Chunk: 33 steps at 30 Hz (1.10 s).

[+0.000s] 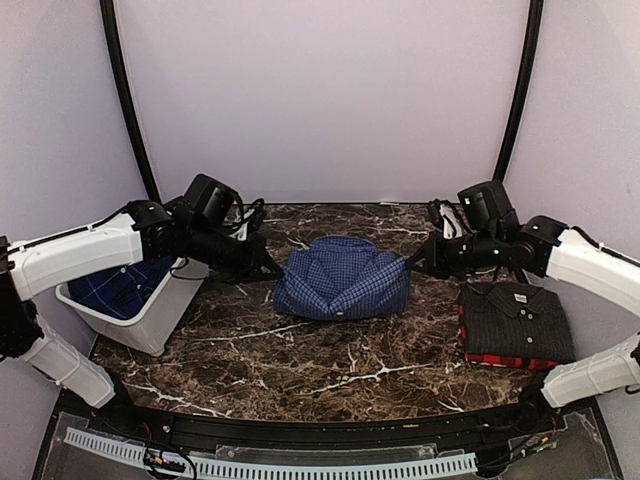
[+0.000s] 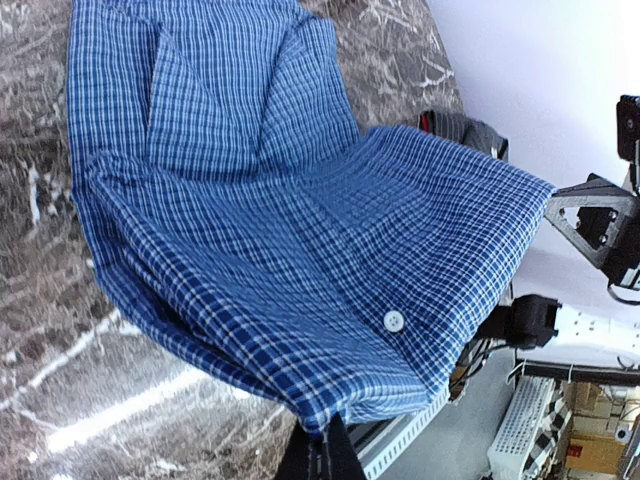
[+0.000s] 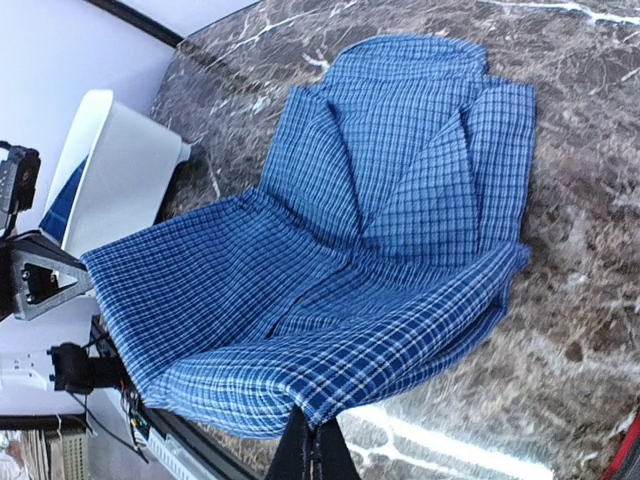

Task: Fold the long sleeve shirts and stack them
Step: Fold the 2/3-rectangle-folded shirt at the center of the board.

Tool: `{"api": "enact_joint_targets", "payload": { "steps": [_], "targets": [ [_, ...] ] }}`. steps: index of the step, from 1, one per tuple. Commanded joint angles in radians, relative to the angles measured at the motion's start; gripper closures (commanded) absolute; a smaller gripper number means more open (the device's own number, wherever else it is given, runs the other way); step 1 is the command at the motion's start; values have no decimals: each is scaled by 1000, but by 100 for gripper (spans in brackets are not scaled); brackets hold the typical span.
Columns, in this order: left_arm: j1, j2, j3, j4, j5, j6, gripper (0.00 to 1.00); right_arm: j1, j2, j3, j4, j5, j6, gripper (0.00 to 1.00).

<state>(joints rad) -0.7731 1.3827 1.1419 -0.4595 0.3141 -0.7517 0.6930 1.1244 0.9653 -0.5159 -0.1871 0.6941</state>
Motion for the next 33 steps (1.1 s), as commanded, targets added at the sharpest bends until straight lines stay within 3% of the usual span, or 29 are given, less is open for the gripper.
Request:
{"api": "enact_joint_targets", "payload": {
  "steps": [1, 4, 10, 16, 22, 33],
  "targets": [
    [143, 160, 123, 15, 114, 97, 100, -155, 169, 85, 154, -60, -92, 100],
    [223, 314, 260, 69, 166, 130, 100, -264, 330, 133, 308, -117, -87, 100],
    [322, 804, 586, 205, 183, 118, 100, -368, 733, 308, 482, -180, -63, 100],
    [353, 1025, 766, 249, 113, 60, 100, -386, 1010, 496, 489, -221, -73, 100],
    [345, 984, 706, 287, 112, 44, 100, -385, 1033, 446, 511, -225, -59, 100],
    [255, 555, 130, 492, 39, -35, 100, -366, 677, 14, 546, -190, -93, 100]
  ]
}}
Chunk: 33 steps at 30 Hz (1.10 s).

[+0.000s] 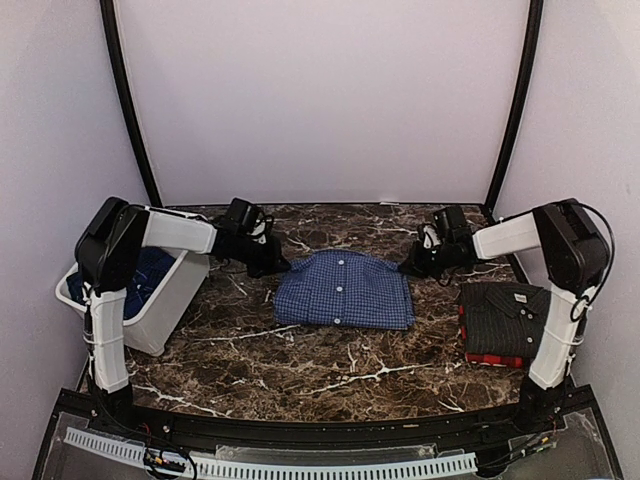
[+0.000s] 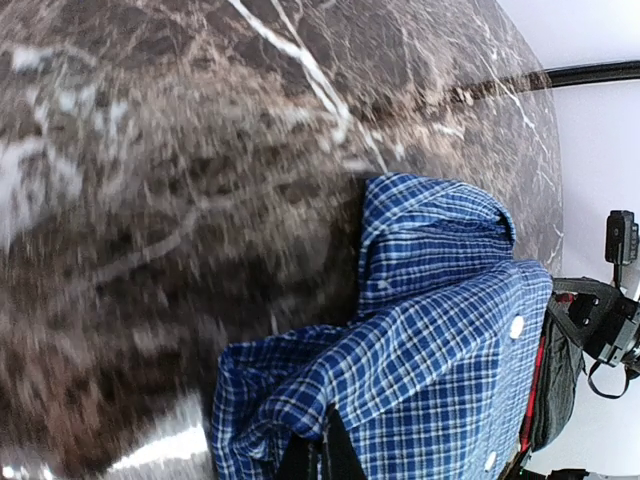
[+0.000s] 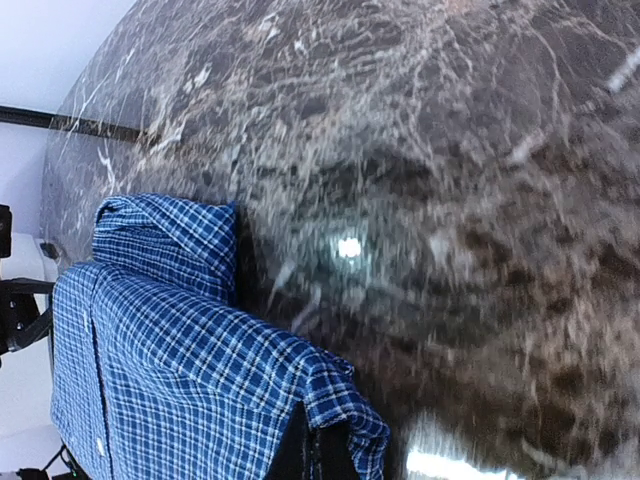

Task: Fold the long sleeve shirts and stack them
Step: Fold the 2/3-rectangle-folded shirt at the center of the board.

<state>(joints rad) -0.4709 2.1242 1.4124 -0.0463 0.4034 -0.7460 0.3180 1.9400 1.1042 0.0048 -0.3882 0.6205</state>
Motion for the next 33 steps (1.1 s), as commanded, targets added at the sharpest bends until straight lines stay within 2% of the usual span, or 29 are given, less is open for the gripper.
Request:
{"api": "enact_joint_targets", "payload": {
  "steps": [1, 4, 7, 13, 18, 19, 20, 21, 22, 23, 25, 27, 29, 33],
  "targets": [
    [-56, -242, -203, 82, -62, -44, 100, 12, -176, -161, 21, 17, -21, 100],
    [-83, -325, -318, 97, -97, -54, 100, 15, -269, -258, 18, 23, -18, 100],
    [-84, -383, -357, 89, -136, -45, 100, 15, -328, -283, 6, 40, -22, 100],
    [-62, -371, -301, 32, -191, 25, 100, 2, -341, -244, -31, 74, -42, 100],
    [-27, -290, -226, 41, -163, 69, 99, -13, -287, -182, -26, 71, -49, 100],
    [-21, -279, -214, 43, -147, 86, 91, -16, -272, -165, -32, 64, -51, 100],
    [-19, -259, -185, 43, -139, 96, 85, -17, -261, -143, -40, 63, -55, 96],
    [-17, -251, -152, 34, -132, 115, 72, -15, -254, -125, -44, 61, -58, 87],
    [-16, -239, -136, 24, -133, 130, 67, -15, -252, -105, -51, 62, -61, 79],
    [-15, -237, -105, -1, -136, 138, 58, -14, -254, -89, -60, 66, -67, 73],
    [-15, -241, -75, -38, -147, 158, 47, -7, -263, -64, -83, 83, -80, 63],
    [-15, -261, -71, -62, -159, 169, 43, 18, -276, -41, -111, 118, -97, 58],
    [-17, -300, -87, -75, -147, 165, 45, 58, -283, -21, -138, 150, -111, 57],
    [-45, -362, -154, -75, -100, 145, 59, 153, -270, 13, -173, 206, -134, 58]
  ]
}}
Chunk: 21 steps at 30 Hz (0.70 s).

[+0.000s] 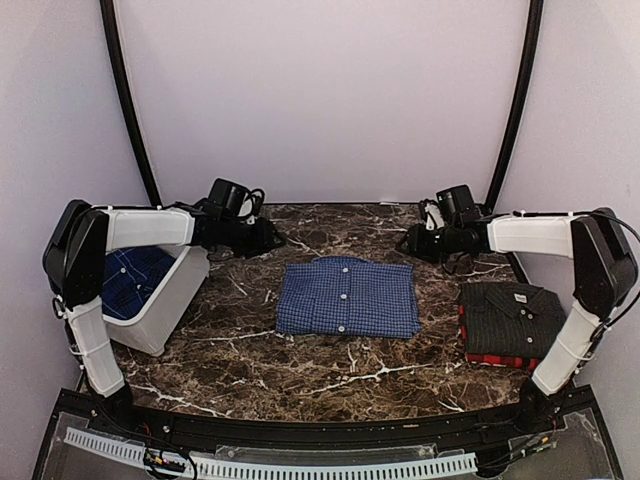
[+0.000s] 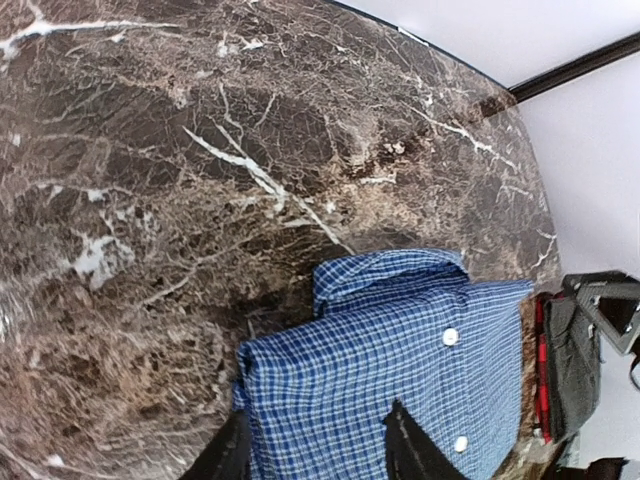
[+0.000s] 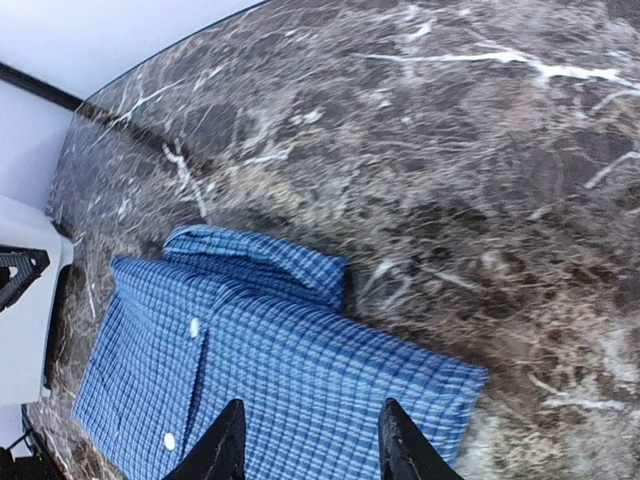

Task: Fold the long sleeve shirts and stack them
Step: Fold the 2/3-rectangle-folded shirt at the center of the board, then adjust the square-folded shirt at the center of the board.

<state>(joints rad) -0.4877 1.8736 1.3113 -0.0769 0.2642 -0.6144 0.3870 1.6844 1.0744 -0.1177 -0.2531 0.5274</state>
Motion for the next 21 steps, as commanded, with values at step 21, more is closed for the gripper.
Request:
{"api": "enact_joint_targets", "payload": {
  "steps": [21],
  "targets": [
    [-206, -27, -174, -78, 97, -35, 95, 179, 341, 326, -181, 146, -147, 80]
  ]
}}
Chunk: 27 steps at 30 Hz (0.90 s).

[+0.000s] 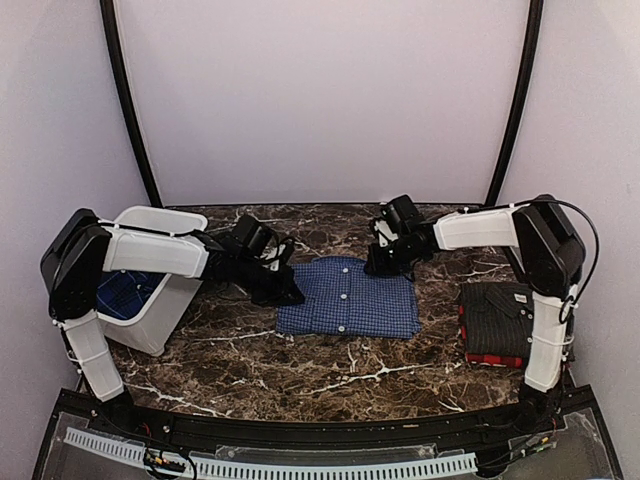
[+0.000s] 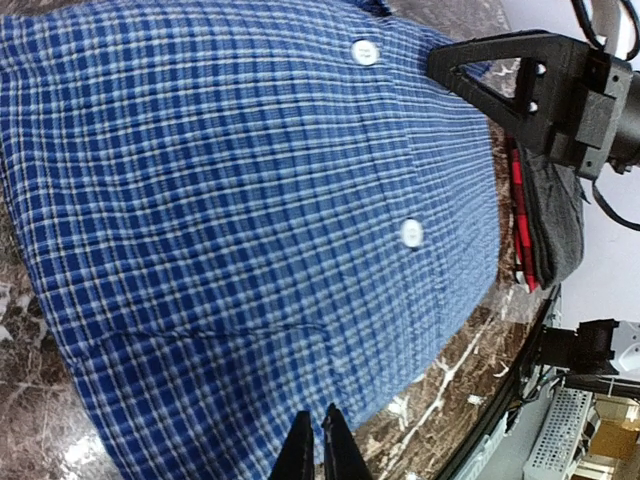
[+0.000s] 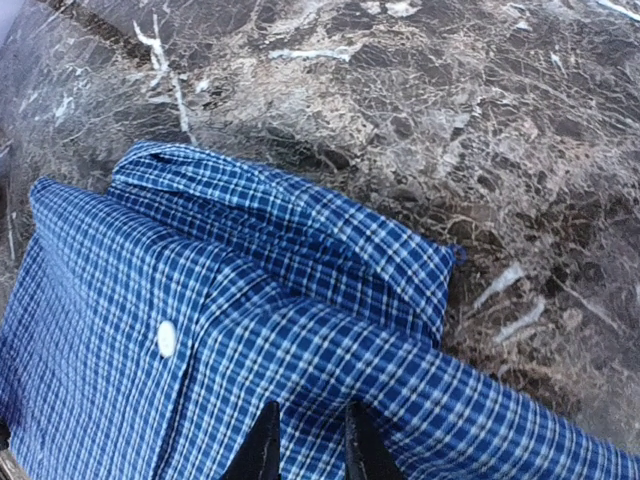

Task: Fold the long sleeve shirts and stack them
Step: Adjust the square-folded shirt at the center of the board.

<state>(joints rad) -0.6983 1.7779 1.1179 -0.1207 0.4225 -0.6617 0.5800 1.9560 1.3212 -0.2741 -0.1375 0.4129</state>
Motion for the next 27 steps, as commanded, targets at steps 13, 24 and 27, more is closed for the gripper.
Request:
{"api": "enact_joint_targets", "payload": {
  "steps": [13, 24, 27],
  "targets": [
    [5, 134, -6, -82, -176, 12, 97, -81, 165, 138, -27, -2, 3, 63],
    [5, 103, 0, -71, -153, 9, 93, -169, 87, 108, -33, -26, -52, 58],
    [5, 83, 6, -68, -147, 7, 91, -168, 42, 109, -45, -31, -55, 58]
  ]
}}
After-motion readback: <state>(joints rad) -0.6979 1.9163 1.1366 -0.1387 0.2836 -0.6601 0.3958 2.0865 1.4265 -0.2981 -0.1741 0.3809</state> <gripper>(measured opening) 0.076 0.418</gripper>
